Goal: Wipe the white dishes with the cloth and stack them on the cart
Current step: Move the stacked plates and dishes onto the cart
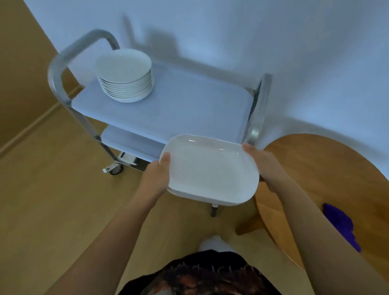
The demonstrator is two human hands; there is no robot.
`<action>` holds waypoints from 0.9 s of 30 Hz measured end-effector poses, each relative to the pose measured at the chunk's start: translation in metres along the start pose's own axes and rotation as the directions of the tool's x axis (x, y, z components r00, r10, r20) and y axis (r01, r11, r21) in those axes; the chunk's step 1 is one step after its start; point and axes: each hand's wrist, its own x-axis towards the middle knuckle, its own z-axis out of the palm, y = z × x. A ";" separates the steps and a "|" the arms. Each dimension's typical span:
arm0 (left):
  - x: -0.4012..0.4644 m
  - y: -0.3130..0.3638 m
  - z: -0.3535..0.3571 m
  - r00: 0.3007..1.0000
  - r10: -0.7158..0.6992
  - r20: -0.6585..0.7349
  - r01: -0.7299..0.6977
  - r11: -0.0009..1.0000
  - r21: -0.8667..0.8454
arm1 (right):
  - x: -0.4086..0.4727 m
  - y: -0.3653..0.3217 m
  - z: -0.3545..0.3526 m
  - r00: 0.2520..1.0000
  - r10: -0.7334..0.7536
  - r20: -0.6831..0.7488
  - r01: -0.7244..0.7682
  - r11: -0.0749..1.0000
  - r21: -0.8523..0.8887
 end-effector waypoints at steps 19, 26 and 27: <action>0.240 0.065 -0.041 0.996 -0.083 0.028 0.079 0.988 0.130 | 0.214 -0.116 0.072 0.984 0.162 -0.073 -0.157 0.985 0.074; 0.327 0.076 -0.038 0.989 -0.086 0.124 0.067 0.987 0.143 | 0.282 -0.127 0.096 0.951 0.260 -0.168 -0.240 0.962 0.130; 0.336 0.079 -0.036 0.988 -0.082 0.134 0.061 0.987 0.151 | 0.289 -0.127 0.098 0.943 0.279 -0.179 -0.257 0.956 0.138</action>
